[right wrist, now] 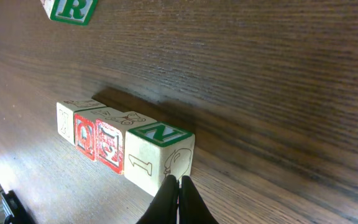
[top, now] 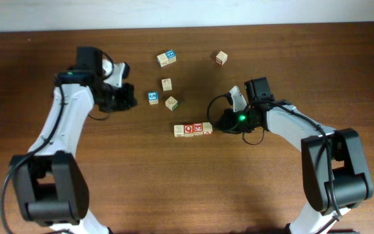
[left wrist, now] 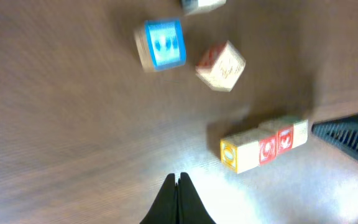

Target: Rotate 4 blocks

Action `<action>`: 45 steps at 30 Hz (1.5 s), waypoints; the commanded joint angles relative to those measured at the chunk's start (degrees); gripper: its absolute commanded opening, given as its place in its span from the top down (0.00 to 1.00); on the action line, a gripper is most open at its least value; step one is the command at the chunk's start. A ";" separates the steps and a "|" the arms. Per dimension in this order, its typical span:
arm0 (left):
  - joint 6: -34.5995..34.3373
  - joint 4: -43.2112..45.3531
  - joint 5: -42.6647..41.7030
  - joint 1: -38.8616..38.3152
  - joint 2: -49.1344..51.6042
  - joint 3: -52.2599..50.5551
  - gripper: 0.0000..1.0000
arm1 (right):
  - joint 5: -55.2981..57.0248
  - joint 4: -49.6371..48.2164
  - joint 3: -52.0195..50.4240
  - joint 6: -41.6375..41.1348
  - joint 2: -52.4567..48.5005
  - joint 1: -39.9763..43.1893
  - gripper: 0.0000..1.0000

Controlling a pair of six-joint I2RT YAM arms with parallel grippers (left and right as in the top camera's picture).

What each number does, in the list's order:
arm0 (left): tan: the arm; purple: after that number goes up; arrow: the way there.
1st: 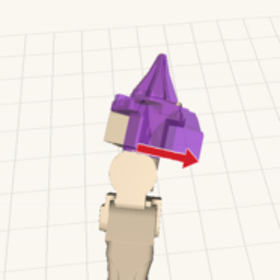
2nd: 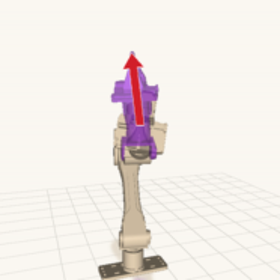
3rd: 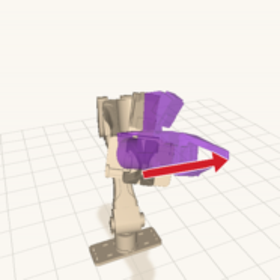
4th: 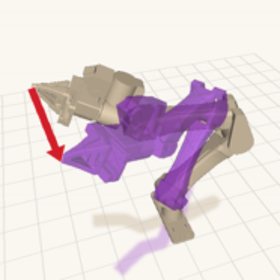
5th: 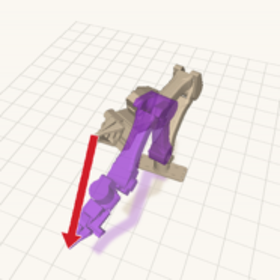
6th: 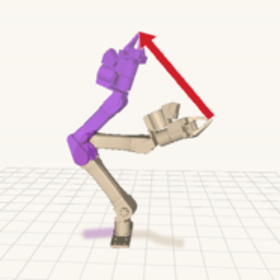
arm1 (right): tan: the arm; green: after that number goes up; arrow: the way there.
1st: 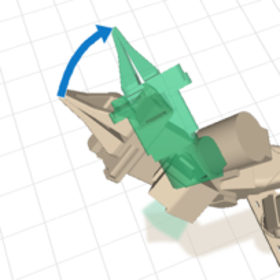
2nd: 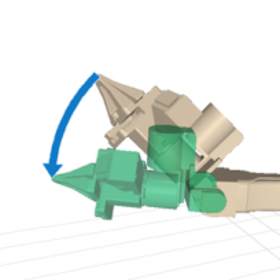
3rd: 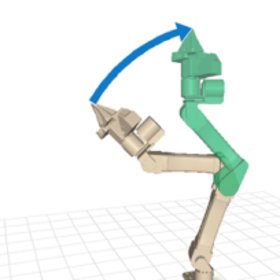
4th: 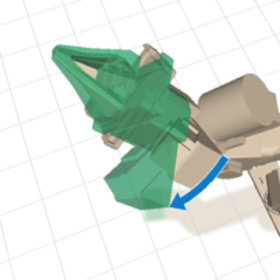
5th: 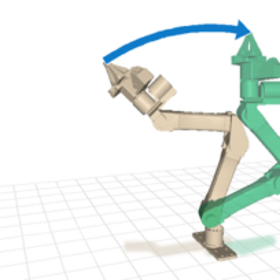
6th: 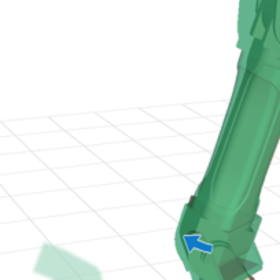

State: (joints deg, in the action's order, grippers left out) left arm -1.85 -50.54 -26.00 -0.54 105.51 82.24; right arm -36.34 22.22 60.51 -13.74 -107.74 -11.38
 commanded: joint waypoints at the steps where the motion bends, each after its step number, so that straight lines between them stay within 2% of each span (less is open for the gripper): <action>1: -1.14 6.58 -10.36 -3.15 1.01 -8.79 1.00 | -0.52 -0.22 -0.35 -0.24 -0.39 0.15 0.95; 4: -3.06 15.08 -11.78 -5.22 1.75 -16.35 1.00 | -0.55 -0.22 -0.35 -0.26 -0.39 0.15 0.96; 8: -7.82 23.30 -11.78 -8.17 3.63 -19.98 1.00 | -0.55 -0.22 -0.35 -0.28 -0.39 0.15 0.96; 10: -7.98 24.90 -11.76 -10.08 3.65 -20.06 1.00 | -0.55 -0.20 -0.35 -0.26 -0.39 0.15 0.96; 11: -8.00 24.90 -11.69 -11.04 3.67 -20.09 1.00 | -0.55 -0.20 -0.35 -0.28 -0.39 0.15 0.96; 12: -10.86 24.85 -8.98 -11.67 3.67 -20.09 1.00 | -0.55 -0.20 -0.35 -0.26 -0.39 0.15 0.96; 17: -11.69 24.87 -8.31 -11.69 3.67 -20.24 1.00 | -0.55 -0.20 -0.35 -0.26 -0.39 0.15 0.96; 19: -14.43 25.00 -5.90 -12.13 3.80 -20.39 1.00 | -0.55 -0.22 -0.35 -0.28 -0.39 0.15 0.96; 45: -14.45 25.86 -6.82 -13.09 4.42 -20.39 1.00 | 5.62 -0.46 -0.35 -5.44 -1.44 -2.40 0.96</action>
State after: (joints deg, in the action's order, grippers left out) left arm -15.90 -24.77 -32.56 -13.50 108.99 62.46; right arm -31.94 21.80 60.51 -18.44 -108.20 -12.84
